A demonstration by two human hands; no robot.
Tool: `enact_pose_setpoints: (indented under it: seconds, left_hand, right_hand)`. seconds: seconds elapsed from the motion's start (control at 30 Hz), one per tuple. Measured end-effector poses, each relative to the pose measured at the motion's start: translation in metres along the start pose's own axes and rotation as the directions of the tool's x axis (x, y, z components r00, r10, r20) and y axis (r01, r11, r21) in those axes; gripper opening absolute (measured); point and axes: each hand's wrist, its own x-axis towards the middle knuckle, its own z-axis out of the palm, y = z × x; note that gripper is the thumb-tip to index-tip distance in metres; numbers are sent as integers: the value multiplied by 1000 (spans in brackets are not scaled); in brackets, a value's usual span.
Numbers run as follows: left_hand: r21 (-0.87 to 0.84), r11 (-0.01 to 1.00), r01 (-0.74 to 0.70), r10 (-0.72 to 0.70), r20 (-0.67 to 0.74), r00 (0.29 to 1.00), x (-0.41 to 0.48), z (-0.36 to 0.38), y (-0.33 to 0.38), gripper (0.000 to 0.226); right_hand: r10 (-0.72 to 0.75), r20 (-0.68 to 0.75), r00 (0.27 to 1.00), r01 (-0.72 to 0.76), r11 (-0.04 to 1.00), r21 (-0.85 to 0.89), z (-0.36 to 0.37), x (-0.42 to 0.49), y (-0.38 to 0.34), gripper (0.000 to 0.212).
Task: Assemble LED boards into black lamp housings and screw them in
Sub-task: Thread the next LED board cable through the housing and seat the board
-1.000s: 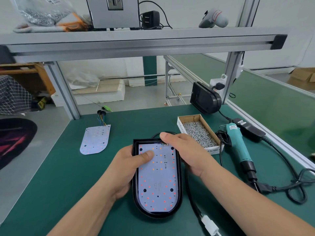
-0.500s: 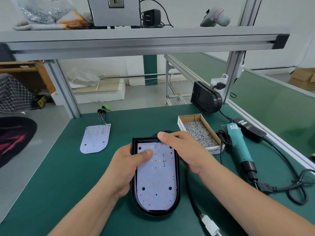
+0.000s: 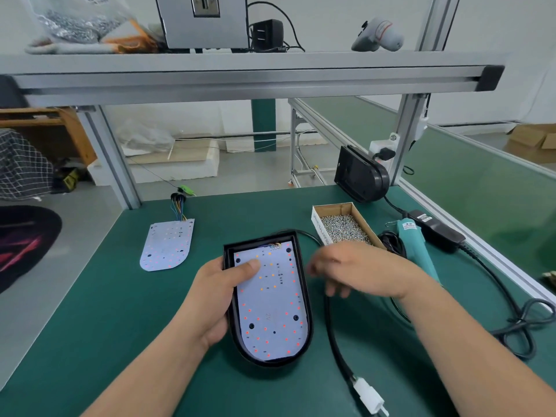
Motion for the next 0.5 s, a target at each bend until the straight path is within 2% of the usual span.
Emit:
enact_pose_setpoints:
  seconds: [0.03, 0.1, 0.17, 0.3, 0.37, 0.5]
  left_hand:
    - [-9, 1000, 3, -3, -10, 1000, 1, -1, 0, 24]
    - [-26, 1000, 9, -10, -25, 1000, 2, -3, 0, 23]
    - [-44, 999, 14, -16, -39, 999, 4, -4, -1, 19]
    - [-74, 997, -14, 9, -73, 997, 6, -7, 0, 16]
    - [-81, 995, -63, 58, -69, 996, 6, -7, 3, 20]
    - [-99, 985, -144, 148, 26, 989, 2, -7, 7, 41]
  right_hand:
    - [-28, 63, 998, 37, 987, -157, -4, -4, 5, 26]
    - [-61, 185, 981, 125, 927, -354, -5, -11, 9, 39]
    - [-82, 220, 972, 172, 886, -431, -2, -12, 8, 38]
    - [-48, 229, 972, 148, 882, -446, 0, -7, 10, 24]
    - [-63, 176, 982, 136, 884, -447, 5, -4, 7, 20]
    - [-155, -119, 981, 46, 774, -631, 34, 11, -6, 17]
